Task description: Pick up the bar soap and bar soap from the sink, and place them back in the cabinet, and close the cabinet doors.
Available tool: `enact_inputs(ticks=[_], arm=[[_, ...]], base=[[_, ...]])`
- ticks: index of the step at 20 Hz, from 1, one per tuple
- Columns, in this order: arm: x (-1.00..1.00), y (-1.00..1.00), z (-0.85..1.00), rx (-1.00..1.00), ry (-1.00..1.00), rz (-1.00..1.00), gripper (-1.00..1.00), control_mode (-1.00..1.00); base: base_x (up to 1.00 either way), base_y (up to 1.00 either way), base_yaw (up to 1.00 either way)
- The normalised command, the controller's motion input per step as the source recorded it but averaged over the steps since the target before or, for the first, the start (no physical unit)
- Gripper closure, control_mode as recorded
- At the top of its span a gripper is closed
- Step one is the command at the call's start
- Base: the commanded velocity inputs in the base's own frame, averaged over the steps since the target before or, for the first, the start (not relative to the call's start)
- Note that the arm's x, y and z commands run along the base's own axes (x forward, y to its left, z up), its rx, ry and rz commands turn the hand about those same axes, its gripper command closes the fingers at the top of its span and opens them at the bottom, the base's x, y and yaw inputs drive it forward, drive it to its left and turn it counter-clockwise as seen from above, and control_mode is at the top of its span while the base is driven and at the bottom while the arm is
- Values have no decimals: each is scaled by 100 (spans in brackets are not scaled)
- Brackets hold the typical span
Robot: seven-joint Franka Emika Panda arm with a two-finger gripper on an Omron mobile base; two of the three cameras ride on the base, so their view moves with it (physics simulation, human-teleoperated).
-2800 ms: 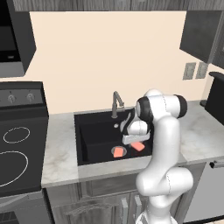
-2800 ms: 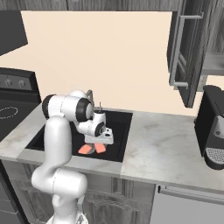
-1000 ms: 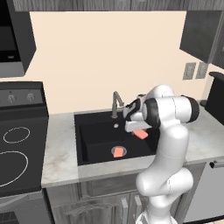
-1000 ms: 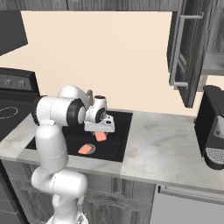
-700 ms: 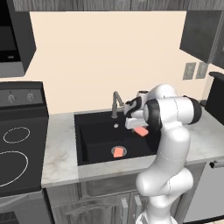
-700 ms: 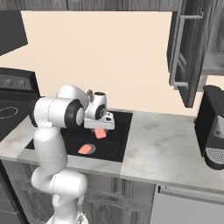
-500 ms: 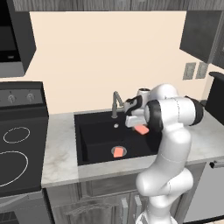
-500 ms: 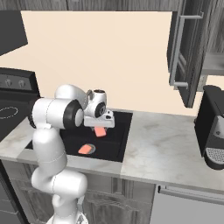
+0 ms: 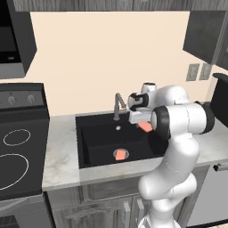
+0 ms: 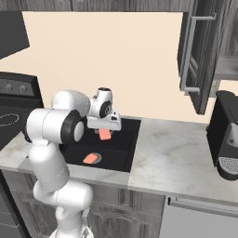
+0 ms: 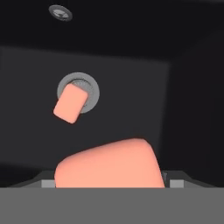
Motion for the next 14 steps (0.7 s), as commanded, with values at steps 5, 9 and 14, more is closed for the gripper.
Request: enact_inputs(ticks=[5,9,14], arm=[[-28,-1,37,0,0,-5,100,-100],[-32,0,36,0,0,-4,100,-100],[-37,0,40,0,0,-4,100,-100]], base=[[0,0,0],[0,0,0],[0,0,0]])
